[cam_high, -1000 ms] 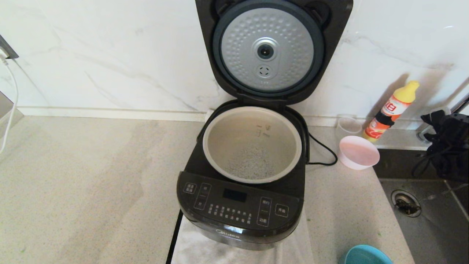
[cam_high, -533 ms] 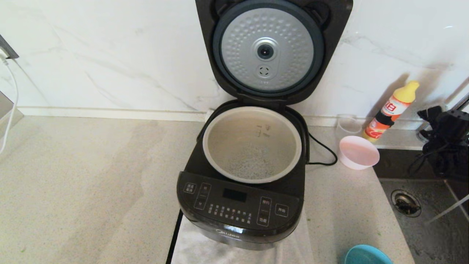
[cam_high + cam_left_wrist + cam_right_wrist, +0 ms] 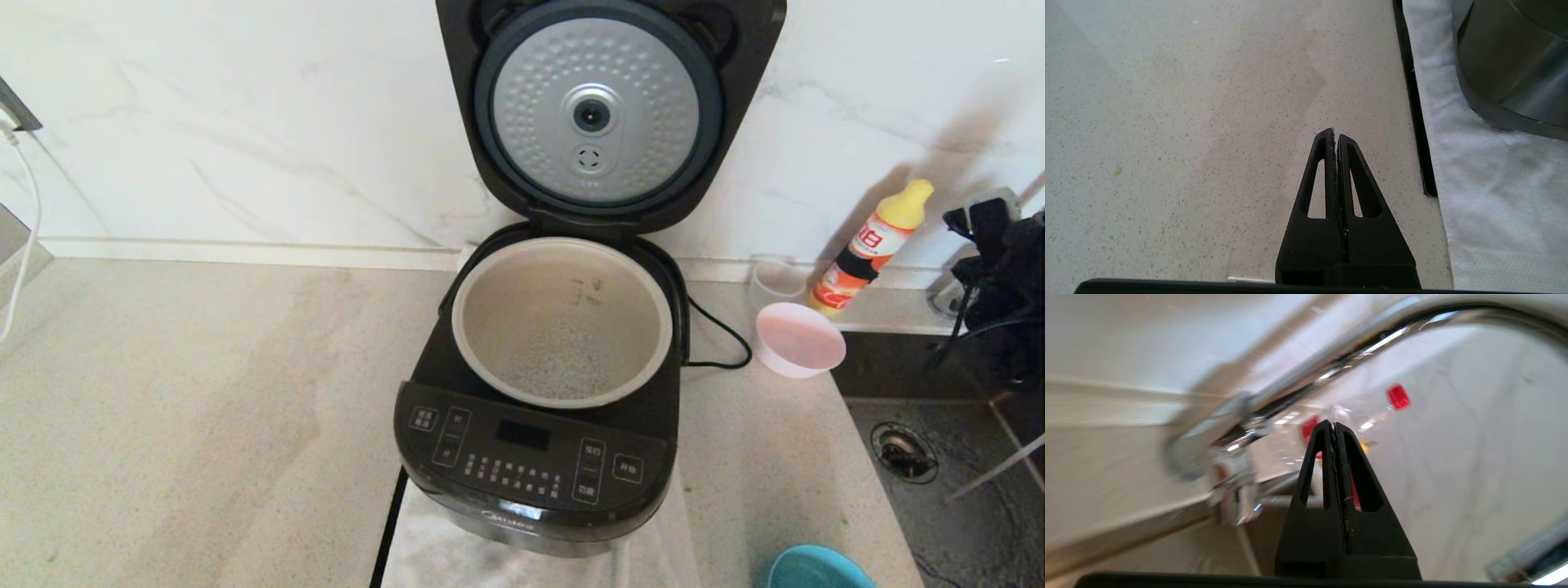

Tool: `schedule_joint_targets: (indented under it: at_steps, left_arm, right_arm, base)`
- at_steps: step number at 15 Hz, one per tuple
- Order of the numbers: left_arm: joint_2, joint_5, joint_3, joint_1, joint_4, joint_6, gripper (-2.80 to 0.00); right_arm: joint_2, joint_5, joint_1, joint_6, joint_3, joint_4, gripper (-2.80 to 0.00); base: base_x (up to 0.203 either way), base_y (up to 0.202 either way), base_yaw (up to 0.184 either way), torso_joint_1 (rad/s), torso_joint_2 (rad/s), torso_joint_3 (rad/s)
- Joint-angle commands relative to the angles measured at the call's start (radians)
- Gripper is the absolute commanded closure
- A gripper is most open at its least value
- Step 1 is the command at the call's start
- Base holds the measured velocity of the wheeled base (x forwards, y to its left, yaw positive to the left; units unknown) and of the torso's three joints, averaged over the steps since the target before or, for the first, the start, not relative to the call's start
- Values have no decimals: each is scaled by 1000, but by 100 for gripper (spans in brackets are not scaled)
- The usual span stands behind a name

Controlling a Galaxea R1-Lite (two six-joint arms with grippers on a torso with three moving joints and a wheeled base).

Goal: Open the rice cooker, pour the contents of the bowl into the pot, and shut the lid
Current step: Turn on the tap, then pick up the bowl on the table

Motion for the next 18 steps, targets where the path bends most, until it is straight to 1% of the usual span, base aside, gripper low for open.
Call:
schedule_joint_targets:
  at_steps: [1,2,3,6,8,10,12,13,16,18]
  left_arm:
    - [1,0,2,0,-1,0,0]
    - [1,0,2,0,0,0,0]
    - [1,0,2,0,-1,0,0]
    - [1,0,2,0,0,0,0]
    - [1,0,2,0,0,0,0]
    - [1,0,2,0,0,0,0]
    - [1,0,2,0,0,0,0]
    - [1,0,2,0,0,0,0]
    - [1,0,2,0,-1,0,0]
    - [1,0,2,0,-1,0,0]
  right_arm:
    - [-200,68,16,33,140,53,0]
    - [-265,105,23,67,185,112,0]
    - [-335,148,28,109,223,199,0]
    - [-522,278,35,239,304,489,0]
    - [-631,366,35,308,352,698,0]
    - [-711,424,33,336,389,876,0]
    - [-788,474,34,342,415,1058,0]
    - [-828,502,35,347,432,1136,0]
    - [-926,580,57,412,517,1315,0]
    - [-962,634,92,501,567,1389,0]
  base:
    - [0,0,0,0,0,0]
    - [0,0,0,0,0,0]
    - [0,0,0,0,0,0]
    - [0,0,0,0,0,0]
    - [0,0,0,0,0,0]
    - [0,0,0,0,0,0]
    - [0,0,0,0,0,0]
    - [0,0,0,0,0,0]
    - [0,0,0,0,0,0]
    - [0,0,0,0,0,0]
